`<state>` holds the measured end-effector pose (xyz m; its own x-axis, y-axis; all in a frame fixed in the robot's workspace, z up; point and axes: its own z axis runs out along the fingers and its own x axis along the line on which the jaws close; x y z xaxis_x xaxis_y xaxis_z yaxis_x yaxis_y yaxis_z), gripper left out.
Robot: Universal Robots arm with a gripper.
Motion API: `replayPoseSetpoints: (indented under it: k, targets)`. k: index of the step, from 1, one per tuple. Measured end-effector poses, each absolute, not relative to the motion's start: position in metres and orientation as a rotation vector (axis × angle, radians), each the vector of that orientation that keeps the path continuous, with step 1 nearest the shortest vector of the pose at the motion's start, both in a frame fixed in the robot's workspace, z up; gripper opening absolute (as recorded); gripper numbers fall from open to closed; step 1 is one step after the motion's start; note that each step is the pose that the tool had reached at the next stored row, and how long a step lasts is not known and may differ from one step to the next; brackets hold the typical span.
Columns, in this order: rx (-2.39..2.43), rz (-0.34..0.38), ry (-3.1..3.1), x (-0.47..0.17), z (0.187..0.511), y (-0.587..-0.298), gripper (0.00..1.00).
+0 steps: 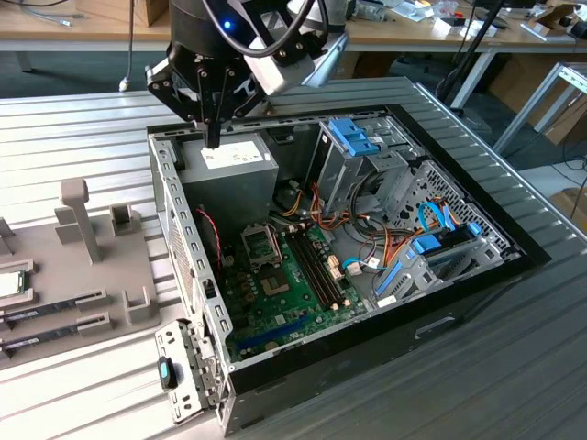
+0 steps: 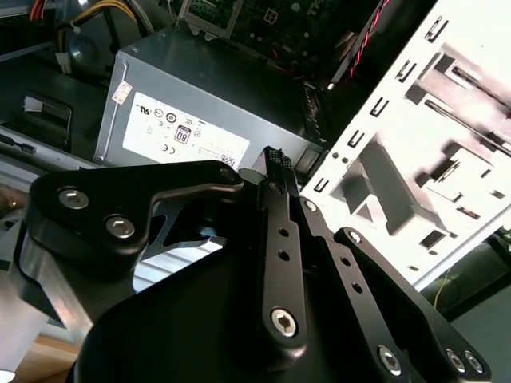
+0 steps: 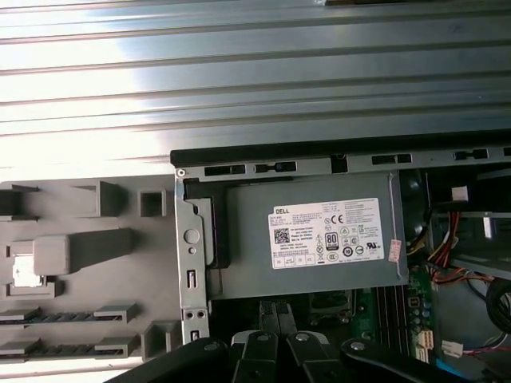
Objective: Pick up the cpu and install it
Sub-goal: 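Reach for the cpu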
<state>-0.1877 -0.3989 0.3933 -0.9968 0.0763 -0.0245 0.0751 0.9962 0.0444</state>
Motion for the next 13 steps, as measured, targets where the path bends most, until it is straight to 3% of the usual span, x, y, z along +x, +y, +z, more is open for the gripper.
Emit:
replayPoseSetpoints:
  k: [13]
  targets:
    - [0.118, 0.068, 3.113, -0.1959, 0.3933, -0.3989, 0.11]
